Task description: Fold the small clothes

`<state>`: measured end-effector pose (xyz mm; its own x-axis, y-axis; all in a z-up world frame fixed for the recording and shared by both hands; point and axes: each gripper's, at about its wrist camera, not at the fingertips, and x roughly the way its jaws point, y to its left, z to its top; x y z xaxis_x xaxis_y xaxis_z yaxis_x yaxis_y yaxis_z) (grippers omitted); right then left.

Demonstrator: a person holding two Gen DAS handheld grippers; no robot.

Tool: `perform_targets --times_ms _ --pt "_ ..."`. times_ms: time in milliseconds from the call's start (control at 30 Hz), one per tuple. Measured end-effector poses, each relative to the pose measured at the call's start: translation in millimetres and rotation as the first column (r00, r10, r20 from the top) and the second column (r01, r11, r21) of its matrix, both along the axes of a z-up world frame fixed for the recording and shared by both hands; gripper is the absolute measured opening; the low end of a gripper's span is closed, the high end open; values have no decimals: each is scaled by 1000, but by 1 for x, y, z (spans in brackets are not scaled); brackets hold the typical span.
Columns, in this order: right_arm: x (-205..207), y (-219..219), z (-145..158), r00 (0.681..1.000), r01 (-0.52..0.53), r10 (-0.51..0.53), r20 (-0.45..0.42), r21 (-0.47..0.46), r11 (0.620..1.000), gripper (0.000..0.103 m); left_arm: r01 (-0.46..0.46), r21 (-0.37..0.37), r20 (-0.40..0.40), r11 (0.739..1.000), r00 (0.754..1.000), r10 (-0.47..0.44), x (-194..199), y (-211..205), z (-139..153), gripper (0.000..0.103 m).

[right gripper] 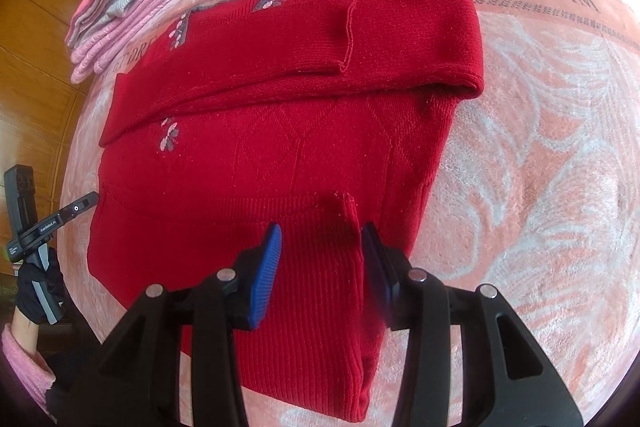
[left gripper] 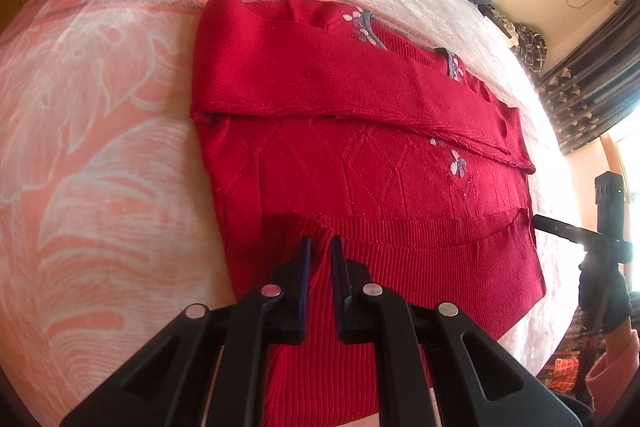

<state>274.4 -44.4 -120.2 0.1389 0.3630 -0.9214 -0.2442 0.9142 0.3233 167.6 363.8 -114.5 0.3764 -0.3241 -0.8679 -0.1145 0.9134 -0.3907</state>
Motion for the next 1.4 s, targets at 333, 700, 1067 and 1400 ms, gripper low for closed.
perform_targets --times_ms 333,700,1067,1400 --pt "2 8 -12 996 -91 91 5 3 996 6 -10 24 -31 1000 999 11 7 -4 -10 10" --pt "6 -3 21 997 -39 30 77 123 992 4 -110 15 90 994 990 108 0 20 18 4" --pt "4 -4 -3 1000 -20 19 15 54 998 6 -107 -16 -10 994 994 107 2 21 -9 15" --pt "3 -3 -7 1000 -21 21 4 47 999 21 -85 111 44 990 996 80 5 18 3 45"
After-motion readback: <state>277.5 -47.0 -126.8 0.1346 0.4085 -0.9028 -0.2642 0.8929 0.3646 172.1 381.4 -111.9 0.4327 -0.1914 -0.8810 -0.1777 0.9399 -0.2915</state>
